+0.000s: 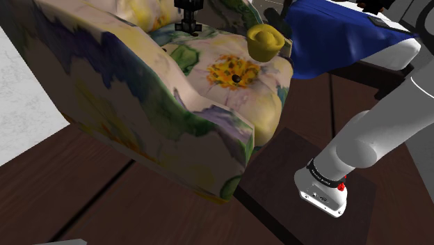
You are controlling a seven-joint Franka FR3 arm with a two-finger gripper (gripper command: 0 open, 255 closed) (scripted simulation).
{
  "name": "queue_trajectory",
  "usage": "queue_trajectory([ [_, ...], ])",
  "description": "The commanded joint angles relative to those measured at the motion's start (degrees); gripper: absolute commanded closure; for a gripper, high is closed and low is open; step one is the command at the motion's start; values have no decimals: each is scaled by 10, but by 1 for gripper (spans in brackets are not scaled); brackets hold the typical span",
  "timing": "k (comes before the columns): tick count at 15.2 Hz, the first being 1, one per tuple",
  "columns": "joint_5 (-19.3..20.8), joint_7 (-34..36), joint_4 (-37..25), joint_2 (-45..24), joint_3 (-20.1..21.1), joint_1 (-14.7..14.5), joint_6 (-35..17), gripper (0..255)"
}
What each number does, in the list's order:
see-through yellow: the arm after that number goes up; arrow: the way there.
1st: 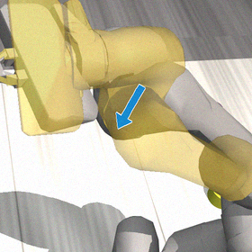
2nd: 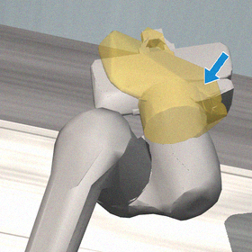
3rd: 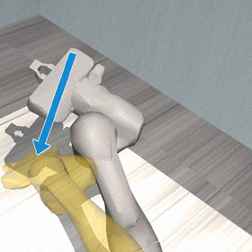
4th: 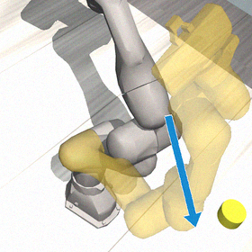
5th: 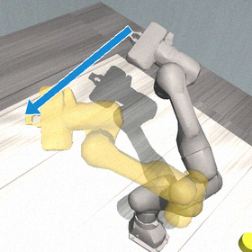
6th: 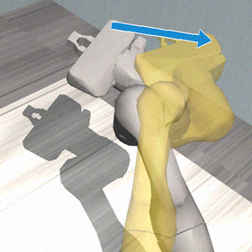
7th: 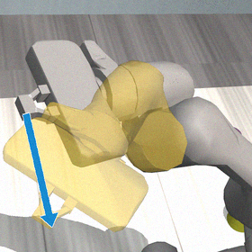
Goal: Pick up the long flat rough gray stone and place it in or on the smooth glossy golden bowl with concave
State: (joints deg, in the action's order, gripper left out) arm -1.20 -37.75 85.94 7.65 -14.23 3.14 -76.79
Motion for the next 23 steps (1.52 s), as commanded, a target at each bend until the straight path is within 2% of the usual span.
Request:
queue_trajectory([
  [1, 2, -3, 24, 9, -1, 1, -16, 255],
  [10, 9, -1, 128, 38, 2, 1, -91, 255],
  [11, 7, -2, 111, 33, 2, 1, -81, 255],
  [12, 7, -2, 111, 33, 2, 1, -81, 0],
  [16, -151, -129, -28, -75, -99, 54, 52, 0],
  [17, -159, -135, -35, -82, -101, 59, 60, 0],
  [23, -146, -129, 47, -49, -89, 50, 4, 0],
])
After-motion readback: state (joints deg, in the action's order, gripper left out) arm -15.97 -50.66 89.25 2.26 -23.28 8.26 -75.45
